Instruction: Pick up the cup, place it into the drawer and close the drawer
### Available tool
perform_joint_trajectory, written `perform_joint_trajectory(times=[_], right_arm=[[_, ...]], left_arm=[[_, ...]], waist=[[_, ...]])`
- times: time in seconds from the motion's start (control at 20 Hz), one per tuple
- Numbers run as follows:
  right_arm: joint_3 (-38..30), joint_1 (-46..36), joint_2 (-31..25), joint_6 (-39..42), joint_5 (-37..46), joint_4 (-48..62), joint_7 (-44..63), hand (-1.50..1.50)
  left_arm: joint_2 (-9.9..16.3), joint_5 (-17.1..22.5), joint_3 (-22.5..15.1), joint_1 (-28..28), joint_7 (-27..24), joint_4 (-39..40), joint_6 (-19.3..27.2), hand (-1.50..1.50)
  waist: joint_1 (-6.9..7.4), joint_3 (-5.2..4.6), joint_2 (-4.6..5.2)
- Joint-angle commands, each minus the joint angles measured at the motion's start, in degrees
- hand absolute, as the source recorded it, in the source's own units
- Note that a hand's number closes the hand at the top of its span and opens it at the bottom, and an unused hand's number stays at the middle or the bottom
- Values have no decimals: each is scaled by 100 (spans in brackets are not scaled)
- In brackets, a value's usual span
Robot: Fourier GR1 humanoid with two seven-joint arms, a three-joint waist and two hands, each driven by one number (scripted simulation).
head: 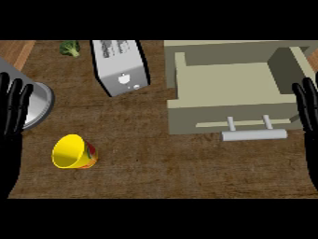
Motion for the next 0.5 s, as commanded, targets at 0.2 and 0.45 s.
perform_joint_trajectory(times=[0.2, 0.45], right_arm=[[108, 129, 111, 111, -12, 78, -98, -150], [183, -88, 176, 260, -512, 232, 549, -150]], left_arm=[[-520, -866, -219, 228, -113, 121, 770, -150], [-697, 38, -477, 343, 2, 383, 1504, -150]], waist=[[209, -172, -84], [212, -174, -79]])
